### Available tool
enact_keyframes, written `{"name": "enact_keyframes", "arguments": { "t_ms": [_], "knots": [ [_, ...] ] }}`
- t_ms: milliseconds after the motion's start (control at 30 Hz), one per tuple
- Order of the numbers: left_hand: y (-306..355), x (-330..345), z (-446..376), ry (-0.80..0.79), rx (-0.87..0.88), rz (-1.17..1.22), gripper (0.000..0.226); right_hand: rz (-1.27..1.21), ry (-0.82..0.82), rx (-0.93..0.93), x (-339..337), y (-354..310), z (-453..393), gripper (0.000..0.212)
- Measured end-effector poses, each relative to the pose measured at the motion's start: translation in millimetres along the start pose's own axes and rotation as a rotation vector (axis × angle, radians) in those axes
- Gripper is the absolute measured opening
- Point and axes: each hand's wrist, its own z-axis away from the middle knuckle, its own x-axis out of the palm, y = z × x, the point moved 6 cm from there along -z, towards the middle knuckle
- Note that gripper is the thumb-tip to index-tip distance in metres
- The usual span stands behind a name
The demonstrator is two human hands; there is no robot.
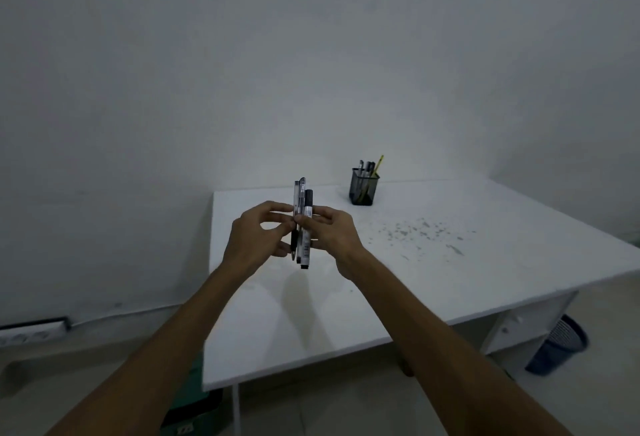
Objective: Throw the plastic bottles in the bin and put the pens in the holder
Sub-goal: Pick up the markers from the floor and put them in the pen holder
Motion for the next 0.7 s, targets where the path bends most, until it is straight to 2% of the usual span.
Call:
{"name": "enact_keyframes", "arguments": {
  "t_ms": [300,700],
  "knots": [
    [-20.0,94.0,-138.3,-0.03,0.013,-0.004,0.02,0.123,0.101,0.005,-92.6,-4.3,-129.4,0.03],
    [-1.5,191.6,-300.8,-0.002,0.012,-0.312,0.011,0.261,0.091,0.051,-197.5,-34.0,-282.7,0.029]
  ]
}}
